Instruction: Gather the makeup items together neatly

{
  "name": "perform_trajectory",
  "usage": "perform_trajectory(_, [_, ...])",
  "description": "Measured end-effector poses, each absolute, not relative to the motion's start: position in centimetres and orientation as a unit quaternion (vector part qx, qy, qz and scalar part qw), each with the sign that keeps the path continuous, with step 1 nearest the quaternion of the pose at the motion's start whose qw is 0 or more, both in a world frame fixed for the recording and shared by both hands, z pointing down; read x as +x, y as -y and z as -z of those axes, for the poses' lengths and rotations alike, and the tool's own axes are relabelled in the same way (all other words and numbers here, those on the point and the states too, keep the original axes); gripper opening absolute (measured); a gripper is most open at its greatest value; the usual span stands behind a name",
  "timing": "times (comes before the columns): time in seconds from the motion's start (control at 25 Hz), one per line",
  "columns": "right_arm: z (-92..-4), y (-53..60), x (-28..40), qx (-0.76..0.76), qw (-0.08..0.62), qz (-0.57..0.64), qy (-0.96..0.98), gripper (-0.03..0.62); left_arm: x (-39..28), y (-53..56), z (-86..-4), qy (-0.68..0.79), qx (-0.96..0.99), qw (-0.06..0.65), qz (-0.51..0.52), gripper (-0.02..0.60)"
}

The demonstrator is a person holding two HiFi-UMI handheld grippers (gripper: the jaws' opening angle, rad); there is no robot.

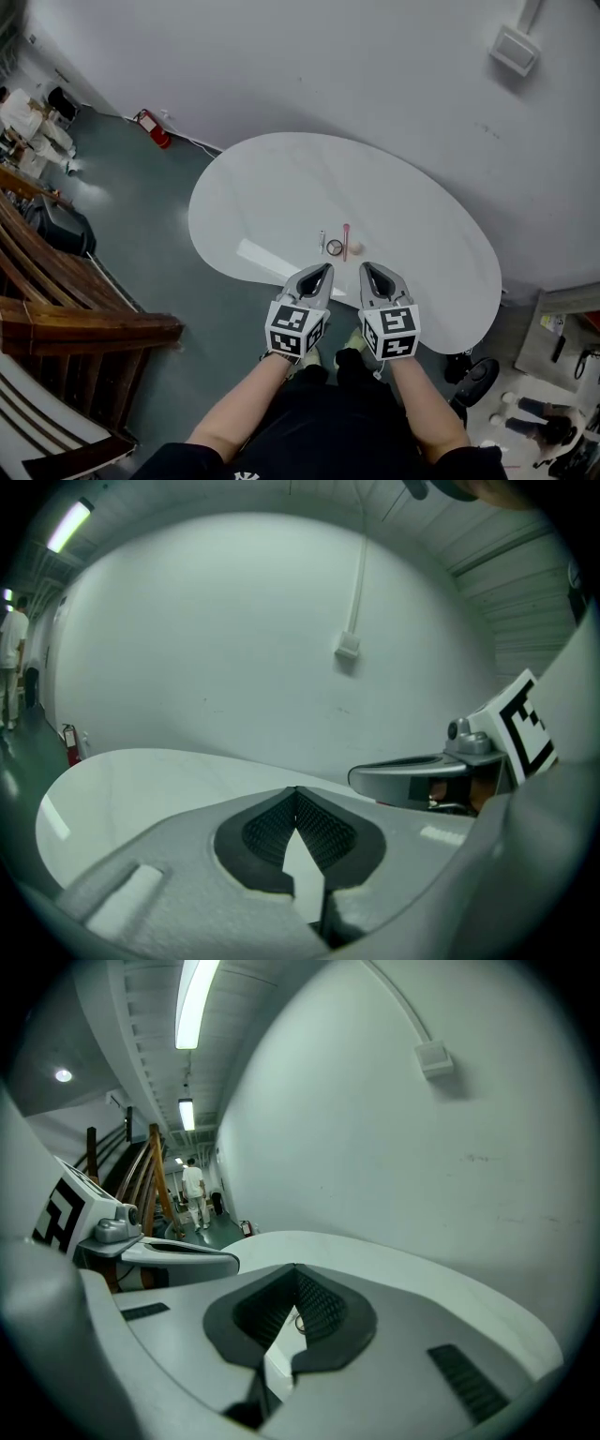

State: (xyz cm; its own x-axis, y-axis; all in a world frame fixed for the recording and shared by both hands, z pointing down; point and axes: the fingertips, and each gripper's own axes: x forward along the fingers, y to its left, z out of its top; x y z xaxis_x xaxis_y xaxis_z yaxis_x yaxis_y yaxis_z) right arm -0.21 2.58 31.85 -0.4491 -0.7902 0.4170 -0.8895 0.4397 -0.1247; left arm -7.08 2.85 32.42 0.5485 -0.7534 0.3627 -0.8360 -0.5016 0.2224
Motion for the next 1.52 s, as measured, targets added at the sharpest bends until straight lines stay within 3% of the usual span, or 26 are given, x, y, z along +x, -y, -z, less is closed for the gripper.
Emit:
perform_trajectory(0.56, [-23.9,-5.4,-3.2,0.541,0.106,-0.119,0.826,0.015,-8.7,-5.0,-23.1,0.43,0.889,0.148,-0.061,0.008])
perform_trajectory(1.52, [-20.8,-7.4,-3.2,0.554,0.086,-0.096,0.823,0.014,-9.3,-7.5,-20.7,0.42,0.897,0.133,-0.036,0.008])
